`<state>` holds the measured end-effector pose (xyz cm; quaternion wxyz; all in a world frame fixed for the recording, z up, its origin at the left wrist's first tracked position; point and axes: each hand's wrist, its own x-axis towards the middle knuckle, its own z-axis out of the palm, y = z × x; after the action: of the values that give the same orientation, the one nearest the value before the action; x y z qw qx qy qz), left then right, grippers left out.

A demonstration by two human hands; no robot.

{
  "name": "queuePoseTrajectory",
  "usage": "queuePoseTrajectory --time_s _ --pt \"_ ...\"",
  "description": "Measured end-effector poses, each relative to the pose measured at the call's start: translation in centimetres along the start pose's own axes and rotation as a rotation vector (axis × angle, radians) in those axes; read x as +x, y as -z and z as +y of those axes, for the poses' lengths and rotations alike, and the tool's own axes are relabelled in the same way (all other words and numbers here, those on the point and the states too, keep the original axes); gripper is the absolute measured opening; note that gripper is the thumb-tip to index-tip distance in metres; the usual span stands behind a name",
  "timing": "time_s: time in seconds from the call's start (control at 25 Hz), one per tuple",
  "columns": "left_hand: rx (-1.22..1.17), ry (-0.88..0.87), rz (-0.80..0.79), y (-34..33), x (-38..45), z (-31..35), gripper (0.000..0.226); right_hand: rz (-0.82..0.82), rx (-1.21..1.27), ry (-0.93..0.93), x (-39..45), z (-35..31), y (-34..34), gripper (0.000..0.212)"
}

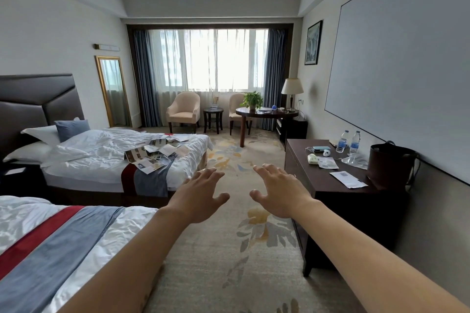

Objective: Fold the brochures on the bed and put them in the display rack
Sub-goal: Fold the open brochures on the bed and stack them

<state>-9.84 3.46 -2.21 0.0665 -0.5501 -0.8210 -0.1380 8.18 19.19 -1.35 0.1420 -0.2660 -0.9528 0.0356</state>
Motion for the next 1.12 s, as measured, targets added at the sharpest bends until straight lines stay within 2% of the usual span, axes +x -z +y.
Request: queuePoseTrajectory --time_s 0.52,0.84,1.12 --pt "0.027 0.027 -0.002 -3.3 15.3 -5.3 0.066 0.004 0.013 0.091 17.4 5.3 -5.4 0.072" --pt "0.024 0.038 -0.077 -6.3 26.2 -13.6 0.068 -0.033 0.004 0.067 30.4 5.9 -10.2 0.072" --pt "0.006 -0.009 -0.064 -7.7 36.6 -19.7 0.067 -0.034 0.006 0.029 41.5 6.8 -13.1 0.072"
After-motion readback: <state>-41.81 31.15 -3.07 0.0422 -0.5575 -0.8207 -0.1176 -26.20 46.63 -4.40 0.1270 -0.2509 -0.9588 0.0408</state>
